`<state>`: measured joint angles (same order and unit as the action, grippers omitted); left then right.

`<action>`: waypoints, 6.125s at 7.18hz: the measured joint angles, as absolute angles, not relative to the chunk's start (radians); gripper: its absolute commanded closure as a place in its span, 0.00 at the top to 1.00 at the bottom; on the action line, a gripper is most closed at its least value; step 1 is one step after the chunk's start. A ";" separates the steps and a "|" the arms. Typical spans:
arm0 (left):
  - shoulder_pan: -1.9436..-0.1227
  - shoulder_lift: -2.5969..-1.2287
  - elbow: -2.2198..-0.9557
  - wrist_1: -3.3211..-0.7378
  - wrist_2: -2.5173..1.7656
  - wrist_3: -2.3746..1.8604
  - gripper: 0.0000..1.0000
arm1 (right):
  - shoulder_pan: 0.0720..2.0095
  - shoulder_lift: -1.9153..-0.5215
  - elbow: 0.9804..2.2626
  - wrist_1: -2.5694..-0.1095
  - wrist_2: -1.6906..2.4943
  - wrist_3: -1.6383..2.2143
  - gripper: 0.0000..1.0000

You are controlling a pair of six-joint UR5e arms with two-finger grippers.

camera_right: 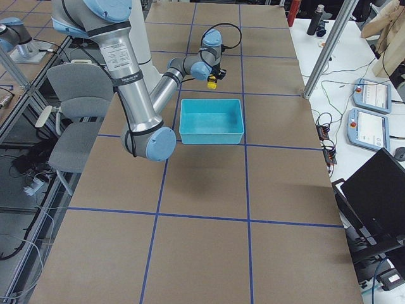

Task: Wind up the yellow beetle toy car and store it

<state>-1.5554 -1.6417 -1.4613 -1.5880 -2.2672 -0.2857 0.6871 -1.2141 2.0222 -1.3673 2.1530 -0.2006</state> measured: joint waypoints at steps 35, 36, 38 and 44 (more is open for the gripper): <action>-1.555 -1.623 -1.542 -1.589 -2.281 -0.285 1.00 | 1.523 -1.835 1.805 -1.537 2.304 0.300 1.00; -1.555 -1.619 -1.549 -1.590 -2.281 -0.286 1.00 | 1.523 -1.855 1.815 -1.535 2.298 0.233 1.00; -1.554 -1.618 -1.552 -1.594 -2.281 -0.288 1.00 | 1.525 -1.868 1.807 -1.521 2.283 0.128 1.00; -1.552 -1.617 -1.549 -1.596 -2.281 -0.285 1.00 | 1.540 -1.849 1.794 -1.446 2.281 0.095 1.00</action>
<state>-1.5524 -1.6175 -1.5490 -1.5955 -2.2810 -0.2854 1.5396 -1.8490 1.7935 -1.4458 2.2807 0.0947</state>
